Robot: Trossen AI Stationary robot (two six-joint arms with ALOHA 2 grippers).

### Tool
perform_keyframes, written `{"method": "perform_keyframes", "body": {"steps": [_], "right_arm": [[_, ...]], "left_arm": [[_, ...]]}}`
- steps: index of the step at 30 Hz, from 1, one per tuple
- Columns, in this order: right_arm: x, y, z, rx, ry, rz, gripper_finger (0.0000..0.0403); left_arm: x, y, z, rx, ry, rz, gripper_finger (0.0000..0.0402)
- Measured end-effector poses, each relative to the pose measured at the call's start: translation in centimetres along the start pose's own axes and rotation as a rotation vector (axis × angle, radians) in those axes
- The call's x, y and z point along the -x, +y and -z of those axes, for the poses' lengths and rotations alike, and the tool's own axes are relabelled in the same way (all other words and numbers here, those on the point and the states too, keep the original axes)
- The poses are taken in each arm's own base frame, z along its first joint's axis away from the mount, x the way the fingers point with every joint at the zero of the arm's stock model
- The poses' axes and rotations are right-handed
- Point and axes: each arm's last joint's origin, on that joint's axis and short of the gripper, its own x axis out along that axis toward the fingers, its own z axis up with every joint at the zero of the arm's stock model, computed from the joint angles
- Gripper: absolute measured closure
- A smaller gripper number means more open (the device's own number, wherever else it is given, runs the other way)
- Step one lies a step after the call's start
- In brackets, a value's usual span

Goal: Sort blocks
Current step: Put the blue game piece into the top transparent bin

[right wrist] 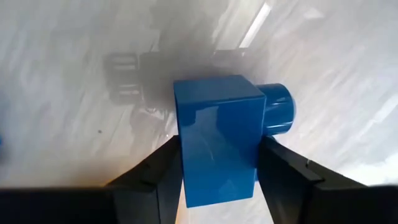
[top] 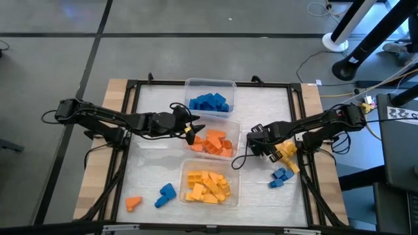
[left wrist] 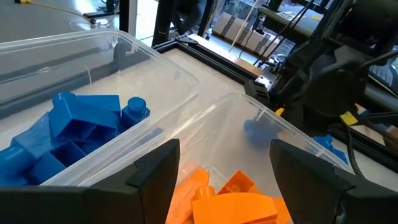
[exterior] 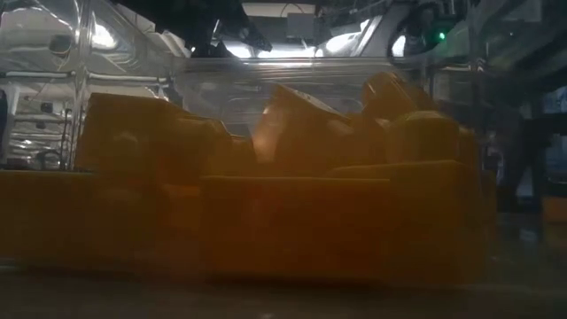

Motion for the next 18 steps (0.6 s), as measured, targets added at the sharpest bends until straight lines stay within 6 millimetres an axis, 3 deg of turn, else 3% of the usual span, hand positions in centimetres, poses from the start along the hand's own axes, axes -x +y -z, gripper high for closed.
{"method": "perform_keyframes", "body": {"steps": [10, 18], "right_arm": [[3.8, -0.8, -1.2, 0.006, -0.008, -0.016, 0.0228], [9.8, -2.0, -2.2, 0.066, -0.009, 0.078, 0.0226]], "left_arm": [[1.4, 0.1, -1.3, 0.007, -0.049, 0.025, 0.0163], [4.4, 0.0, -3.3, -0.007, -0.125, 0.124, 0.0163]]}}
